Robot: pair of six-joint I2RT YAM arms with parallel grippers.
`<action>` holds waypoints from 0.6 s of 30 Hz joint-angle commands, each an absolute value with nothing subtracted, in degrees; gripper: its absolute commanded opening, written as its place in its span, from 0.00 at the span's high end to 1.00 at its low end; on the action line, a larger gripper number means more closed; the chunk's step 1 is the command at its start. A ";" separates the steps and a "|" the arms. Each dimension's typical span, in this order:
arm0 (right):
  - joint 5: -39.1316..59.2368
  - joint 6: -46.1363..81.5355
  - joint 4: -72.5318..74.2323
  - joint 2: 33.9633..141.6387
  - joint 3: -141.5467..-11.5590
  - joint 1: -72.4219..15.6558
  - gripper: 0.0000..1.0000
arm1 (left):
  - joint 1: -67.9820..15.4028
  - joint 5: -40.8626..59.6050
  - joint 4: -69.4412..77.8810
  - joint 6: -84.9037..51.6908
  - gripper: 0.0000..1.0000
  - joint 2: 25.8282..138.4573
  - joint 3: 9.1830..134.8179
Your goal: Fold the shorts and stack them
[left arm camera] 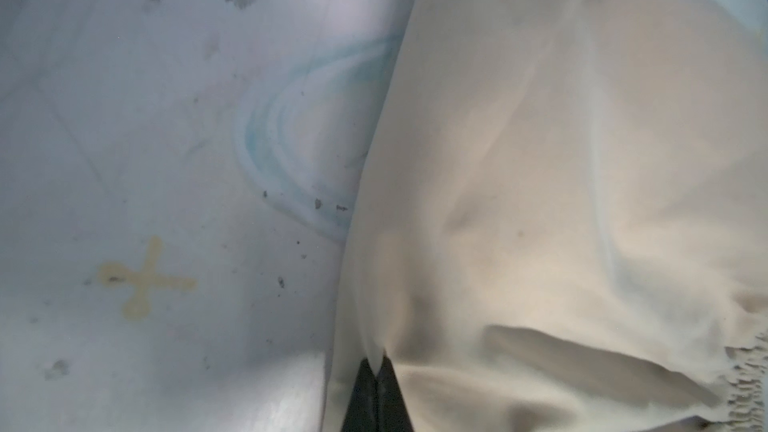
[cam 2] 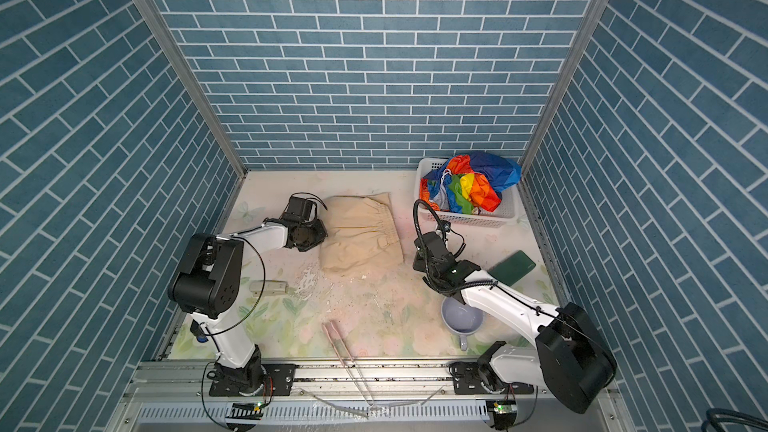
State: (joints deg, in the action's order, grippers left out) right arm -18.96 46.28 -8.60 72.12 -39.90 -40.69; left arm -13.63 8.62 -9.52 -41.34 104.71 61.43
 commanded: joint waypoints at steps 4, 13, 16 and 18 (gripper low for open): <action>-18.73 45.35 -9.08 72.64 -40.60 -40.06 1.00 | -10.68 7.17 -13.77 -39.91 1.00 104.73 65.97; -18.61 43.91 -9.36 74.25 -41.02 -39.35 1.00 | -0.64 7.14 -22.96 -36.66 1.00 116.10 83.12; -19.55 43.51 -9.26 74.68 -40.40 -38.72 1.00 | 1.84 3.83 -29.49 -33.55 1.00 119.47 91.34; -19.44 43.35 -9.04 75.30 -40.31 -38.39 1.00 | 3.48 2.00 -33.08 -31.65 1.00 121.35 96.11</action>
State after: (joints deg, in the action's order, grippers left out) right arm -18.44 44.60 -8.58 74.28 -39.90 -38.96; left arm 1.56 6.09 -25.06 -35.64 120.36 90.56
